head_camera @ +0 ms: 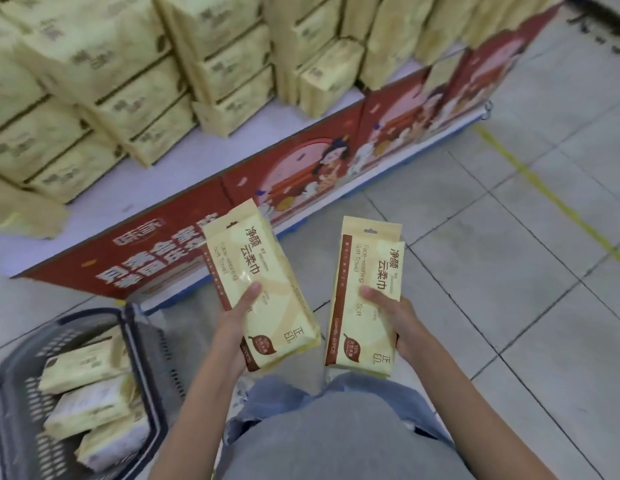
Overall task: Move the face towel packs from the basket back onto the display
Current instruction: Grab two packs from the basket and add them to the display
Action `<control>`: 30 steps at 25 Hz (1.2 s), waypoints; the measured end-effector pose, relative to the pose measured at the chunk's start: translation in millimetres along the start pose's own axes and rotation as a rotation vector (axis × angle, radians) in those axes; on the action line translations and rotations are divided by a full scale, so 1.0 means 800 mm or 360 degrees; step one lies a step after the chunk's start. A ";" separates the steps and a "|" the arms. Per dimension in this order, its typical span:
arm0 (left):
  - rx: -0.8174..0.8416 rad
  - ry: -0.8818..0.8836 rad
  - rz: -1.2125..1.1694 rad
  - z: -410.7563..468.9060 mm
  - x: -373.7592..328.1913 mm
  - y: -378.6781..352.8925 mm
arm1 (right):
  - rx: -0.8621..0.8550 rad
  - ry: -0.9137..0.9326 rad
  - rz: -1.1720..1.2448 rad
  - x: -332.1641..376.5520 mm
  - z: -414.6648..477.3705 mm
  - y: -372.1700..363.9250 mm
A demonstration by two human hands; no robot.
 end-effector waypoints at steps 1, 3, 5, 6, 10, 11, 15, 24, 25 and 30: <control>0.0009 0.0023 0.0015 0.000 0.010 -0.017 | -0.0019 0.0005 0.0013 0.007 0.002 0.018; 0.0002 0.0055 0.0067 0.001 0.029 -0.059 | -0.0055 0.0025 0.0075 0.025 0.009 0.059; -0.0003 0.0072 0.0093 0.006 0.037 -0.088 | -0.0068 0.0034 0.0148 0.043 0.018 0.085; 0.0005 0.0079 0.0103 0.011 0.037 -0.100 | -0.0068 0.0031 0.0174 0.052 0.024 0.093; 0.0003 0.0063 0.0110 0.054 0.030 -0.144 | -0.0066 0.0007 0.0214 0.102 0.062 0.108; -0.0022 0.0063 0.0116 0.068 0.029 -0.155 | -0.0072 -0.0002 0.0215 0.116 0.075 0.110; -0.0064 0.0099 0.0074 0.142 0.009 -0.217 | -0.0107 -0.0011 0.0200 0.199 0.133 0.111; 0.0074 -0.0084 -0.0014 0.280 -0.112 -0.356 | -0.0077 0.0050 0.0107 0.389 0.208 0.081; 0.0073 -0.0098 -0.0052 0.290 -0.124 -0.365 | -0.0052 0.0063 0.0089 0.407 0.216 0.076; -0.0190 -0.0192 -0.0183 0.325 -0.148 -0.370 | 0.0083 0.0156 -0.0268 0.506 0.263 0.035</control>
Point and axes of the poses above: each hand's wrist, its own z-axis towards the middle knuckle, its own y-axis out of the back of the hand, x = y × z, the point moved 5 cm from there along z, towards the middle knuckle, and after that the axes turned 11 degrees about -y, right-handed, at the moved point
